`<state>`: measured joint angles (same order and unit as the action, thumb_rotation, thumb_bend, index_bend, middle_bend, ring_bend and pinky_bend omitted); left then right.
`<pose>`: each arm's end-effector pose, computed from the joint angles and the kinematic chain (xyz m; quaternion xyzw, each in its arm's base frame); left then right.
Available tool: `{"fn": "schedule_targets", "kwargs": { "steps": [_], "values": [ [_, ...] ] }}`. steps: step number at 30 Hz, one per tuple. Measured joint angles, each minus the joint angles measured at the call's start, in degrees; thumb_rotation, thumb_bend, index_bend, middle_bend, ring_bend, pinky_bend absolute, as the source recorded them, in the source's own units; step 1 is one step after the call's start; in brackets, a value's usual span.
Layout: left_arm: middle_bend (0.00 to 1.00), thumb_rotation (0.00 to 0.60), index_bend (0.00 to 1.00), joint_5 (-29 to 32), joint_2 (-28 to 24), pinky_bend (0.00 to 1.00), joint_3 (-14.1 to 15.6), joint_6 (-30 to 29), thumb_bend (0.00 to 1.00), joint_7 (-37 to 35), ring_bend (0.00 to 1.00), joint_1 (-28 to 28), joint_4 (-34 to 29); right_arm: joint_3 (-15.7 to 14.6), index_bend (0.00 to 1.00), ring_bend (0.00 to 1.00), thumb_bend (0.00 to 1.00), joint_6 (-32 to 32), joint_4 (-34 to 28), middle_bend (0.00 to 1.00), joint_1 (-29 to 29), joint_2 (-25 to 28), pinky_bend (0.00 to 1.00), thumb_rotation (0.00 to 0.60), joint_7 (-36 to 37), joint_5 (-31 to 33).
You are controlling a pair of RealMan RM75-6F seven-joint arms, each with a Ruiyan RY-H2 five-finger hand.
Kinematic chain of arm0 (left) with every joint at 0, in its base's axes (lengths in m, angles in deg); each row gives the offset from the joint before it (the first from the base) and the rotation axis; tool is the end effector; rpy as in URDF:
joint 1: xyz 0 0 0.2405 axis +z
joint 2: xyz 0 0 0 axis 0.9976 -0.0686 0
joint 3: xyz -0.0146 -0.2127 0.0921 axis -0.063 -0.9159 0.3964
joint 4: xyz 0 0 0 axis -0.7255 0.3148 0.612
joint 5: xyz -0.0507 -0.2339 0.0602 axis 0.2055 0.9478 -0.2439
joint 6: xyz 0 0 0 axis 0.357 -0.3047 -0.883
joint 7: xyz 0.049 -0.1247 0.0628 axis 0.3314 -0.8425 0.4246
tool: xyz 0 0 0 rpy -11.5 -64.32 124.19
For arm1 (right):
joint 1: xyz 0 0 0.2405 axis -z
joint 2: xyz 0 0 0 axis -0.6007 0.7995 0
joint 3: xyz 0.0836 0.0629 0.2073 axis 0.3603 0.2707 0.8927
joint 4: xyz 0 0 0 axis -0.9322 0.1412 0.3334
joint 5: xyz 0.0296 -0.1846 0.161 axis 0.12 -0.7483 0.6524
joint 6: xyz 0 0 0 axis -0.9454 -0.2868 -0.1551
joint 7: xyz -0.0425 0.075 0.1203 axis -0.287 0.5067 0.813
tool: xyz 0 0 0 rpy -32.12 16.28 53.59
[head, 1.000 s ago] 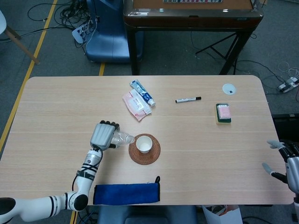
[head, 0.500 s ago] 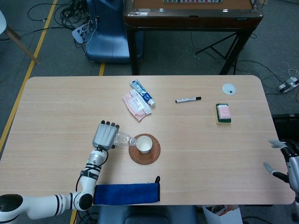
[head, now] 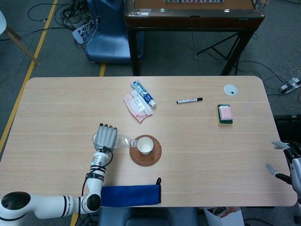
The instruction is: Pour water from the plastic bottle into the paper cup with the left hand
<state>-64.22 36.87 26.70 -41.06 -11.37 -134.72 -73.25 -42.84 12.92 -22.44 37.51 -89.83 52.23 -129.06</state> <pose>-0.0812 0.3289 -0.0826 -0.7399 -0.2545 -0.1861 0.5942 -0.3139 -0.1628 0.1555 0.5597 -0.3274 0.4482 0.6154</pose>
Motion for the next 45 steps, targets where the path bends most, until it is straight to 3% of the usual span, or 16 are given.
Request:
{"fn": "schedule_targets", "kwargs": {
  "steps": [25, 45],
  "values": [
    [0.76, 0.600, 0.72, 6.6, 1.8, 0.35, 0.4, -6.6, 0.12, 12.1, 0.39, -5.5, -0.8, 0.0, 0.31, 0.26, 0.08, -0.4, 0.1, 0.42, -0.1, 0.1, 0.41, 0.600, 0.3, 0.1],
    [0.76, 0.600, 0.72, 10.5, 2.6, 0.37, 0.1, -9.4, 0.12, 17.3, 0.39, -8.1, -0.4, 0.1, 0.31, 0.26, 0.08, -1.3, 0.2, 0.42, -0.5, 0.2, 0.41, 0.600, 0.8, 0.7]
  ]
}}
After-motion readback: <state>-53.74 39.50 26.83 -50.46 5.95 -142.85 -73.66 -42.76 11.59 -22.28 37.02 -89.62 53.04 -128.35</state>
